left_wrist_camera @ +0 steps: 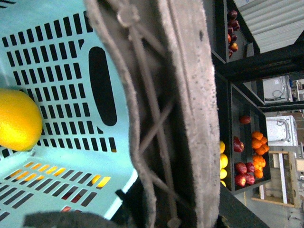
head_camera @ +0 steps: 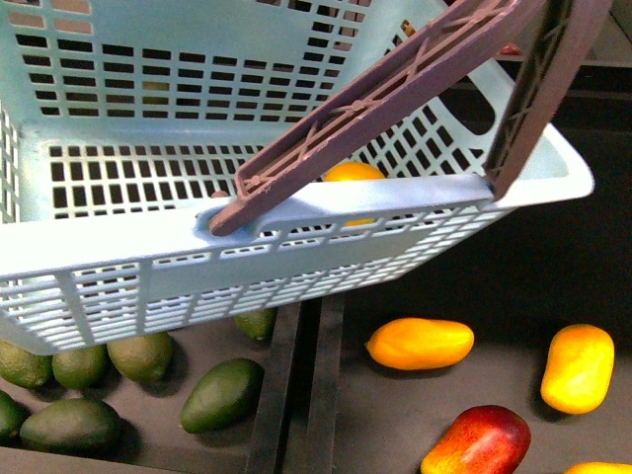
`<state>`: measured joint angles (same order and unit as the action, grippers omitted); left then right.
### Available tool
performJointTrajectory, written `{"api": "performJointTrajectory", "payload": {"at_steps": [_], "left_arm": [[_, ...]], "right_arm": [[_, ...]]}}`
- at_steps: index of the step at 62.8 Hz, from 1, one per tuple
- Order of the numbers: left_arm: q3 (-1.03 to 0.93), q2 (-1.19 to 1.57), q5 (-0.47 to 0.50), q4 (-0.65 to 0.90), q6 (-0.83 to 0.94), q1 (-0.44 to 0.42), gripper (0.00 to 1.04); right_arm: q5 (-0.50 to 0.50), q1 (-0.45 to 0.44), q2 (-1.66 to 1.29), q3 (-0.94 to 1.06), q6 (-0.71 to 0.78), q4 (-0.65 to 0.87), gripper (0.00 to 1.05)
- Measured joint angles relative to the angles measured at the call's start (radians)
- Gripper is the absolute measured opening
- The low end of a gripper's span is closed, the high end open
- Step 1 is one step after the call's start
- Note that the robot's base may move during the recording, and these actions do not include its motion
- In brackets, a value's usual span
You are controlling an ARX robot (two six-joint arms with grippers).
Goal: Pick lemon and mango into basket
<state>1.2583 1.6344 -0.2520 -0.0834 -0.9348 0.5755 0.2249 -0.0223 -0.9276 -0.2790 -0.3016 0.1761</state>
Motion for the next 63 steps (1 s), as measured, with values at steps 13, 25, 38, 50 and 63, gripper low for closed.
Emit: {"api": "performJointTrajectory", "payload": {"at_steps": [13,25,38,50,63], "left_arm": [[0.000,0.000,-0.020,0.000,-0.009,0.010,0.12],[0.000,0.000,-0.022,0.000,-0.013,0.013,0.12],[0.000,0.000,-0.006,0.000,-0.005,0.008,0.12],[0.000,0.000,-0.015,0.000,-0.010,0.009,0.12],[0.000,0.000,-0.015,0.000,-0.010,0.009,0.12]], "right_arm": [[-0.150,-0.082,-0.488,-0.040,-0.109,0.103,0.96],[-0.210,-0.102,-0.816,-0.117,-0.091,0.268,0.96],[-0.237,-0.121,-1.066,-0.208,-0.067,0.327,0.96],[-0.236,-0.147,-1.226,-0.287,-0.042,0.335,0.96],[-0.238,-0.149,-1.324,-0.368,-0.039,0.323,0.96]]}}
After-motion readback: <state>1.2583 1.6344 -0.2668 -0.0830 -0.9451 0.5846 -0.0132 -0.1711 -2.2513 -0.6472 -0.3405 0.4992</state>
